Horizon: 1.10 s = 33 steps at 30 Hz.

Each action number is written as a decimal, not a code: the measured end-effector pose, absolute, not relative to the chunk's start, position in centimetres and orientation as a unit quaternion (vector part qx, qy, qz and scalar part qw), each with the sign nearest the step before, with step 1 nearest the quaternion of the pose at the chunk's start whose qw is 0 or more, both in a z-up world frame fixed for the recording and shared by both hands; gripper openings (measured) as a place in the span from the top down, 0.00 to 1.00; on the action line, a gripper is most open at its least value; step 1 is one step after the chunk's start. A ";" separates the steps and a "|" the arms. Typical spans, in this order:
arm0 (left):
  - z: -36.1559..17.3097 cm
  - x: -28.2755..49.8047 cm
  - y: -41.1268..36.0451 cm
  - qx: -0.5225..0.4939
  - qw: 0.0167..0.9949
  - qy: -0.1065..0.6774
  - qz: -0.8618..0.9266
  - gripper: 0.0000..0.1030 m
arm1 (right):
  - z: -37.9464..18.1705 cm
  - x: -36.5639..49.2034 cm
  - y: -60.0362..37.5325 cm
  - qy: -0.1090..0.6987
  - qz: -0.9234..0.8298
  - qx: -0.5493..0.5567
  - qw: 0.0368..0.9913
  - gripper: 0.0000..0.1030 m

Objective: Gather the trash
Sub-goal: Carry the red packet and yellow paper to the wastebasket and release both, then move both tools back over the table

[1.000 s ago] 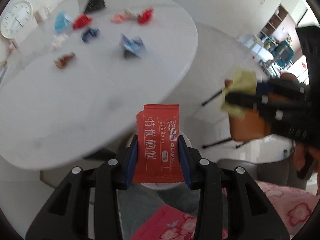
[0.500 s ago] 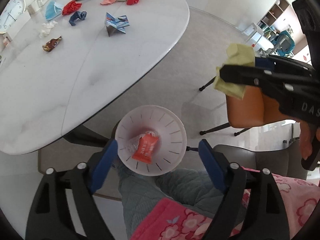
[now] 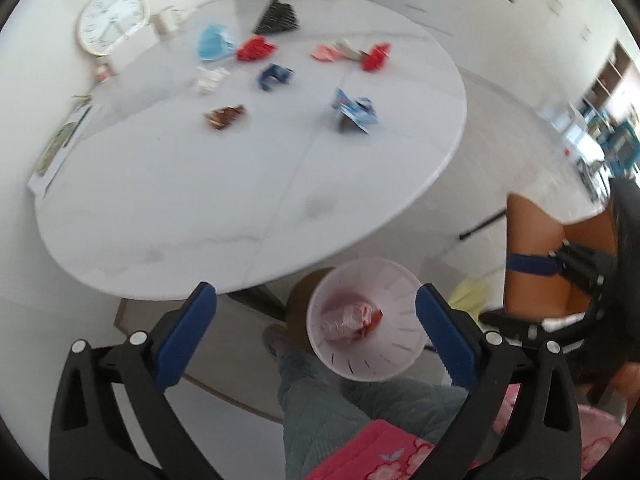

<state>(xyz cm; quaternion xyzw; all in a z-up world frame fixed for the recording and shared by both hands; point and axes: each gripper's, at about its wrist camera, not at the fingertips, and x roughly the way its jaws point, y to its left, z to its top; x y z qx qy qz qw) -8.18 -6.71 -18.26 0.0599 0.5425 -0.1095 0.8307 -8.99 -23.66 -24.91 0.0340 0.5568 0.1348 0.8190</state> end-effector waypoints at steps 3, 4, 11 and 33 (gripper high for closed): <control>-17.9 -8.0 -5.8 0.048 0.836 0.539 -0.087 0.07 | -24.9 -8.9 -23.7 0.558 0.135 0.039 0.818 0.17; -17.8 -7.8 -5.5 0.045 0.838 0.538 -0.082 0.07 | -24.8 -8.9 -23.8 0.558 0.132 0.037 0.819 0.15; -16.4 -7.9 -4.1 0.031 0.851 0.521 -0.051 0.07 | -21.7 -8.3 -24.8 0.525 0.112 0.041 0.843 0.02; -17.6 2.9 -1.5 0.014 0.864 0.501 -0.043 0.07 | -20.1 2.1 -25.2 0.490 0.055 0.079 0.866 0.02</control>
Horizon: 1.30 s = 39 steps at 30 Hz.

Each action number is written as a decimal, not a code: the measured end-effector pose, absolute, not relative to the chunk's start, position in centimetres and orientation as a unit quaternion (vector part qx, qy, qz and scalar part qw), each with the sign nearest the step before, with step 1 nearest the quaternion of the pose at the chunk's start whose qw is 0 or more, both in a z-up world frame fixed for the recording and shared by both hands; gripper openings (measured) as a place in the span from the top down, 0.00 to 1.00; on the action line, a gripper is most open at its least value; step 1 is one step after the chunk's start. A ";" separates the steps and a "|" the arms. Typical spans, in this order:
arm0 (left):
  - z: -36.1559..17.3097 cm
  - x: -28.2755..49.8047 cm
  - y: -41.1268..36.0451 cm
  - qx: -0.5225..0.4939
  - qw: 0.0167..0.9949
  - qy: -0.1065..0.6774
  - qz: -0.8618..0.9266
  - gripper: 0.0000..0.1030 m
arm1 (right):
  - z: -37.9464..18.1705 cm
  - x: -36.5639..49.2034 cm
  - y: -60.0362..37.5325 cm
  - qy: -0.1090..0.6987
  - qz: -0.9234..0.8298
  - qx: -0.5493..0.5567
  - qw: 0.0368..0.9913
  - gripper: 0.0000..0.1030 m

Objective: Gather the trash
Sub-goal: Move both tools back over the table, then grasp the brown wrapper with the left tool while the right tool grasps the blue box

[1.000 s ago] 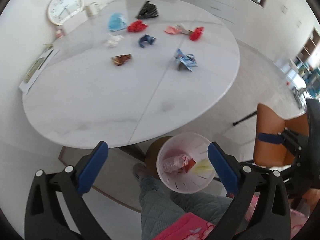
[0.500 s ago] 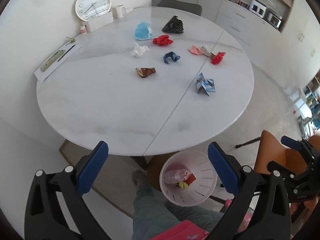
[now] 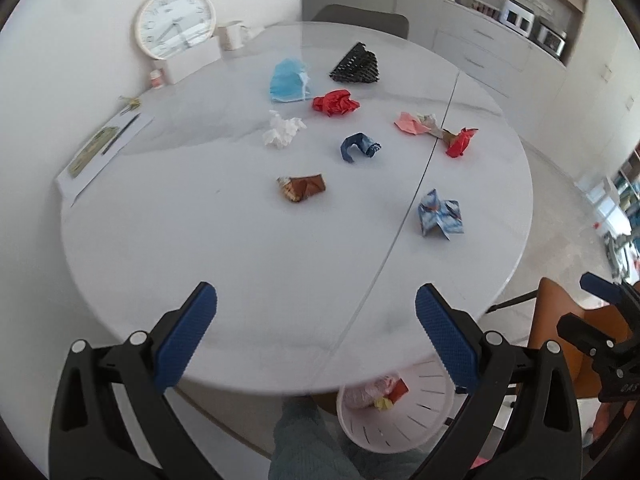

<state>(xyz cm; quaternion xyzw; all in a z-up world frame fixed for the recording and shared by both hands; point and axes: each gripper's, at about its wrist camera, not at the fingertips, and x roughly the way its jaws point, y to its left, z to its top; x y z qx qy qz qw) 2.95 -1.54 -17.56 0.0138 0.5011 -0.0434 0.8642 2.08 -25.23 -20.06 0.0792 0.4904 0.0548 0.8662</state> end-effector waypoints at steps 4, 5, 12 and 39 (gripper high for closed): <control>-19.7 7.1 -1.3 0.033 0.854 0.514 -0.070 0.07 | -21.9 6.0 -24.5 0.497 0.061 0.059 0.863 0.02; -20.2 8.0 -1.3 0.040 0.852 0.517 -0.074 0.07 | -22.3 7.0 -24.5 0.500 0.062 0.051 0.862 0.02; -24.6 14.8 -0.6 0.054 0.843 0.527 -0.096 0.07 | -25.2 12.9 -23.9 0.524 0.064 -0.004 0.849 0.02; -31.2 22.6 -1.0 0.026 0.822 0.558 -0.111 0.56 | -26.8 16.7 -24.9 0.541 0.158 -0.038 0.825 0.02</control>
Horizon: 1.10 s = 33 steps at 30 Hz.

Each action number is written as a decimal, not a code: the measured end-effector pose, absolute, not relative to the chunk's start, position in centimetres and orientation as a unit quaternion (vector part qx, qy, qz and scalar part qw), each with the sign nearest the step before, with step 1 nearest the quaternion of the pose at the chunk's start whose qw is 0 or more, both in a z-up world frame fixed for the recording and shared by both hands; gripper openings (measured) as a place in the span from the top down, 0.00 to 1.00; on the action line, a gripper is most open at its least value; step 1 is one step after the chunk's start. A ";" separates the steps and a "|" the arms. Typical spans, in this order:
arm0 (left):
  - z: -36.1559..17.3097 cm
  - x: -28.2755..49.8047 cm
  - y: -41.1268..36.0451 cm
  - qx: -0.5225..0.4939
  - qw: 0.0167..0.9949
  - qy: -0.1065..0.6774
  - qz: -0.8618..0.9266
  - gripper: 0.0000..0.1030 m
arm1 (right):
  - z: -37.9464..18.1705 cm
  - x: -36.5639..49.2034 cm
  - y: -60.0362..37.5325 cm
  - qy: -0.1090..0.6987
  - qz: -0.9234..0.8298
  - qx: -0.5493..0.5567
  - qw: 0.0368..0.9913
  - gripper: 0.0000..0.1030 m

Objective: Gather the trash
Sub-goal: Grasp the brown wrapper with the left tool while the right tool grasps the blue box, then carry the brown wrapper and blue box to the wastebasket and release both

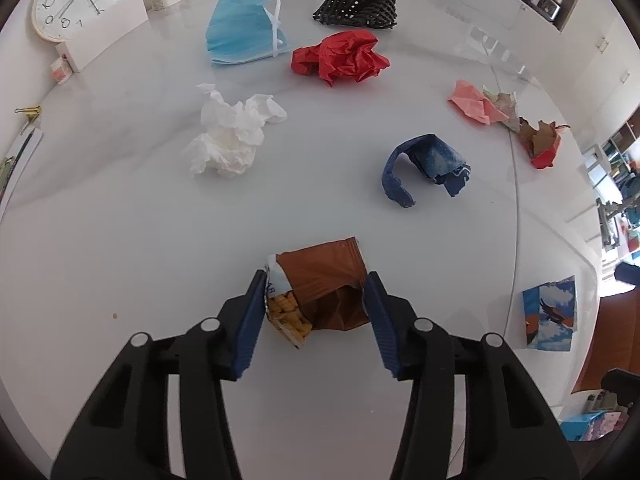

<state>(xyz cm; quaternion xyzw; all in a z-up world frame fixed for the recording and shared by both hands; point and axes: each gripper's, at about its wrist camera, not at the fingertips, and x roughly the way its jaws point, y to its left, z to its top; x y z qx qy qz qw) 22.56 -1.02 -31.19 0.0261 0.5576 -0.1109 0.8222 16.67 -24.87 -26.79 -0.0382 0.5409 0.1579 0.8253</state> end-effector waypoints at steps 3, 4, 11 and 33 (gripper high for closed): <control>-31.1 22.7 -1.1 0.026 0.822 0.557 -0.117 0.65 | -26.8 17.1 -24.1 0.536 0.212 -0.099 0.811 0.02; -31.2 22.7 -1.0 0.024 0.819 0.560 -0.120 0.66 | -27.0 17.2 -23.8 0.534 0.228 -0.120 0.805 0.02; -31.3 21.9 -0.7 0.009 0.823 0.554 -0.121 0.66 | -29.7 19.1 -21.7 0.542 0.305 -0.226 0.750 0.13; -27.3 17.6 0.0 -0.013 0.821 0.551 -0.150 0.66 | -28.4 17.8 -23.5 0.557 0.255 -0.075 0.787 0.49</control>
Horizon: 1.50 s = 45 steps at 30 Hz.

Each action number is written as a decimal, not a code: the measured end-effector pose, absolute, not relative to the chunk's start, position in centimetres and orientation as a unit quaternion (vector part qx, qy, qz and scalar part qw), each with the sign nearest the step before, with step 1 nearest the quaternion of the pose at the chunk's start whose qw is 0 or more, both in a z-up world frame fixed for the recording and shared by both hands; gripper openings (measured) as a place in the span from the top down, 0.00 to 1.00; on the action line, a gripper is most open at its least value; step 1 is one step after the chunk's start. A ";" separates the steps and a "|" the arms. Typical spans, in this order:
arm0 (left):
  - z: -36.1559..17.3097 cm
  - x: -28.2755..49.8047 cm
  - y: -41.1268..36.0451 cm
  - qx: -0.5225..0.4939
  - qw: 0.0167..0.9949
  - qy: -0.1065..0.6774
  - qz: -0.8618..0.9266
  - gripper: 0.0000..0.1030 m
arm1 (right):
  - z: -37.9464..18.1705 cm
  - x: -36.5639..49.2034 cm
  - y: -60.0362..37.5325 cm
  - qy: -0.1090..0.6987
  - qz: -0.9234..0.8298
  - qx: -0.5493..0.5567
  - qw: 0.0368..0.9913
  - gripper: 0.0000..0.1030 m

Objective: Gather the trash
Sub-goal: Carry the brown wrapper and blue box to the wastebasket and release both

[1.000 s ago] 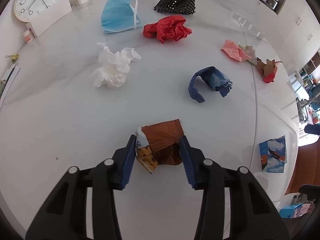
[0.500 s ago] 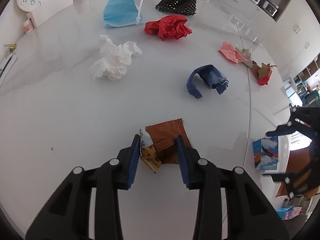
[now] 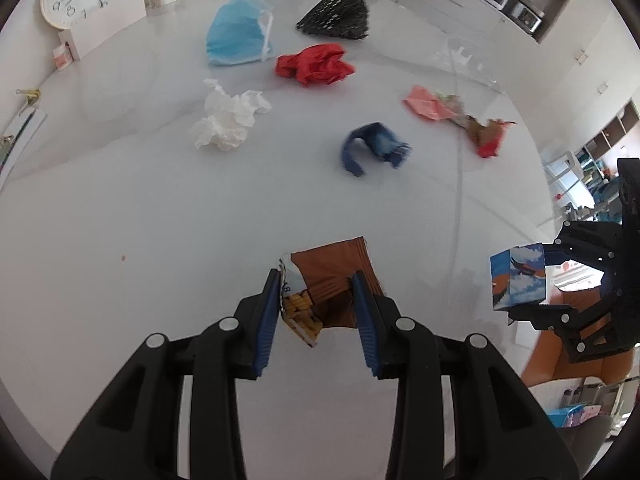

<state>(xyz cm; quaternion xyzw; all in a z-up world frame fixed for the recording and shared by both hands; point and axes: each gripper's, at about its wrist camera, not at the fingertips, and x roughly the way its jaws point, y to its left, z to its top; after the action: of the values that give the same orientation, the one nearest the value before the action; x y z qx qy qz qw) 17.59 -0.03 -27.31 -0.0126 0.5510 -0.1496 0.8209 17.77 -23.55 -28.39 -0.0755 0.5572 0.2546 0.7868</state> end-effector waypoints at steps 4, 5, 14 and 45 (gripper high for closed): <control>-25.2 14.7 -0.9 -0.003 0.824 0.545 -0.156 0.66 | -25.8 13.9 -24.1 0.541 0.209 -0.015 0.815 0.49; -24.7 14.0 -1.2 0.000 0.824 0.544 -0.156 0.66 | -25.3 13.0 -24.3 0.537 0.201 0.000 0.819 0.49; -20.0 3.6 -5.3 0.026 0.821 0.536 -0.193 0.65 | -20.4 1.3 -25.3 0.514 0.155 0.057 0.842 0.49; -22.1 -12.7 -13.5 0.064 0.795 0.567 -0.206 0.24 | -21.1 -11.1 -26.5 0.517 0.187 0.051 0.834 0.47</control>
<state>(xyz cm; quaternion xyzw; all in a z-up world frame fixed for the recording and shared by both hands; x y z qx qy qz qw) -12.68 -13.51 -22.11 0.0636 0.5675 -0.2065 0.7945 -11.08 -26.53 -21.15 0.0513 0.5165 0.1867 0.8341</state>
